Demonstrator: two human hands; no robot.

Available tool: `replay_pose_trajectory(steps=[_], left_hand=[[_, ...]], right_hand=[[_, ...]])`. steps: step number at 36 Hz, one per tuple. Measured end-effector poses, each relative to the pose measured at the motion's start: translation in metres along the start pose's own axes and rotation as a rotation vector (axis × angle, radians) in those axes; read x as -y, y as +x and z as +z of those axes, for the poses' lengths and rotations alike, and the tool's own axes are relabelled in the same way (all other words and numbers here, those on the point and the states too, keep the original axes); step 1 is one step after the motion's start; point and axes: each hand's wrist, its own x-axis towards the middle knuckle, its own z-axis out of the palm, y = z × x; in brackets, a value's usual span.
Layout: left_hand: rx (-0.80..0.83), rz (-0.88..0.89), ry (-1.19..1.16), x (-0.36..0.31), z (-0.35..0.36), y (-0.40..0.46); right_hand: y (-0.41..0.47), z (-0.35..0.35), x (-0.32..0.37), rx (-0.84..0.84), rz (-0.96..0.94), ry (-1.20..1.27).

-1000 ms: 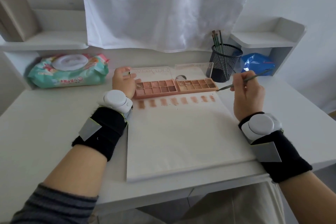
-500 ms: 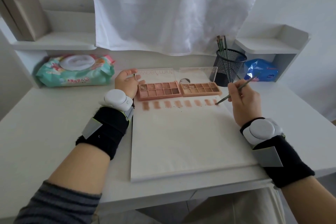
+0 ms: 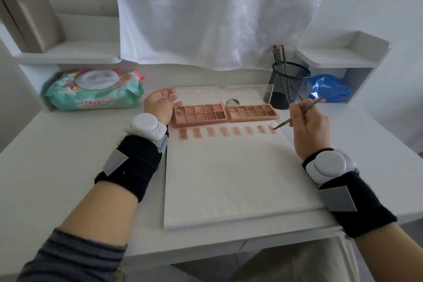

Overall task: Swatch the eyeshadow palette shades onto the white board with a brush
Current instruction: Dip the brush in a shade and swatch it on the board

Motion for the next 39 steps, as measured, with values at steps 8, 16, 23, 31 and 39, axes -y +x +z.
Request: replay_pose_trajectory(steps=[8,16,23,31,39], left_hand=[[-0.004,-0.011,-0.028,-0.0012,0.0011,0.0006],[-0.006,0.018,-0.003,0.0020,0.0011,0.0023],[-0.009,0.037,-0.036,0.0039,0.0019,0.0062],[-0.004,0.047,-0.045,0.0062,0.0021,0.0076],[0.002,0.055,-0.070,0.0058,0.0021,0.0064]], right_hand=[[-0.0002,-0.0004,0.0004,0.002,0.018,-0.003],[-0.0004,-0.0010,0.0025,0.012,0.023,0.008],[-0.0010,-0.0004,0.0023,0.032,0.009,0.012],[0.0001,-0.0013,0.0010,-0.001,0.042,0.003],[0.0003,-0.0012,0.0012,0.004,0.045,-0.013]])
